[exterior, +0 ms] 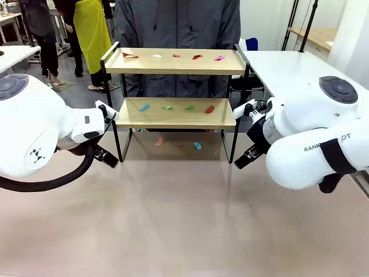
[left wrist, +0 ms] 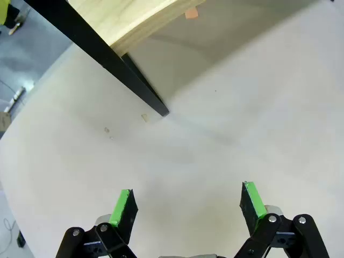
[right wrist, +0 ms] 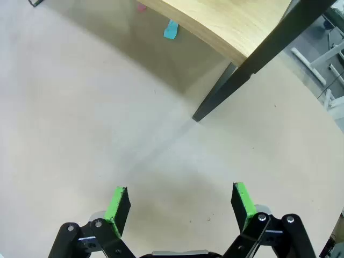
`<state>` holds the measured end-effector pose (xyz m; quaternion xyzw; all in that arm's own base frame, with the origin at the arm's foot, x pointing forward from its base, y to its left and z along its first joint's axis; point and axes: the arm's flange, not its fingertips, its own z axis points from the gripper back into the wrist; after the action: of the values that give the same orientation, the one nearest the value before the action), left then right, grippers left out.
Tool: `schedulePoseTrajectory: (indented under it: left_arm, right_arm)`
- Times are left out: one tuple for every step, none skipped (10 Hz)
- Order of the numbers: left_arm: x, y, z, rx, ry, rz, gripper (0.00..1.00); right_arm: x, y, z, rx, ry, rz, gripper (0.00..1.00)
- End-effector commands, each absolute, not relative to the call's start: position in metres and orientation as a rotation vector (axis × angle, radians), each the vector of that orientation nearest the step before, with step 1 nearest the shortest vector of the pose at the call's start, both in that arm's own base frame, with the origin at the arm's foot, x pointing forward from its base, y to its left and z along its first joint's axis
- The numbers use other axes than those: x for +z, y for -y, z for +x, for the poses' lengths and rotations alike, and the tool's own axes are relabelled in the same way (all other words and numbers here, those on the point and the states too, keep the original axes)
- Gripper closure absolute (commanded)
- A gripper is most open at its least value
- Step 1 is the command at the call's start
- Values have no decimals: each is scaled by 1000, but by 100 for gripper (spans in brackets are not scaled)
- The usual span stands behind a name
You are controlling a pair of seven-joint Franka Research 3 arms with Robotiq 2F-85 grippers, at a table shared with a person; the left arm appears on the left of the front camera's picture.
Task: Clean the shelf.
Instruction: Pick up the Duster handed by the human.
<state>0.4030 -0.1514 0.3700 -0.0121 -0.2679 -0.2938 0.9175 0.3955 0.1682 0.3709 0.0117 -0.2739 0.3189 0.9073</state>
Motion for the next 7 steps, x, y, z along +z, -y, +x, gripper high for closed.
schedulePoseTrajectory:
  left_arm:
    - [370, 151, 403, -604, 552, -25, 0]
    - [370, 151, 403, -604, 552, -25, 0]
    - [370, 151, 403, -604, 552, -25, 0]
    - [370, 151, 403, -604, 552, -25, 0]
    - [370, 151, 403, -604, 552, -25, 0]
    - [370, 151, 403, -604, 552, -25, 0]
    - [370, 151, 403, -604, 552, -25, 0]
  right_arm:
    - [371, -168, 396, 658, 566, 24, 0]
    - [371, -168, 396, 658, 566, 24, 0]
    - [371, -168, 396, 658, 566, 24, 0]
    - [371, -168, 396, 658, 566, 24, 0]
    - [371, -168, 396, 658, 566, 24, 0]
    - [371, -168, 396, 658, 566, 24, 0]
    - [371, -168, 396, 658, 566, 24, 0]
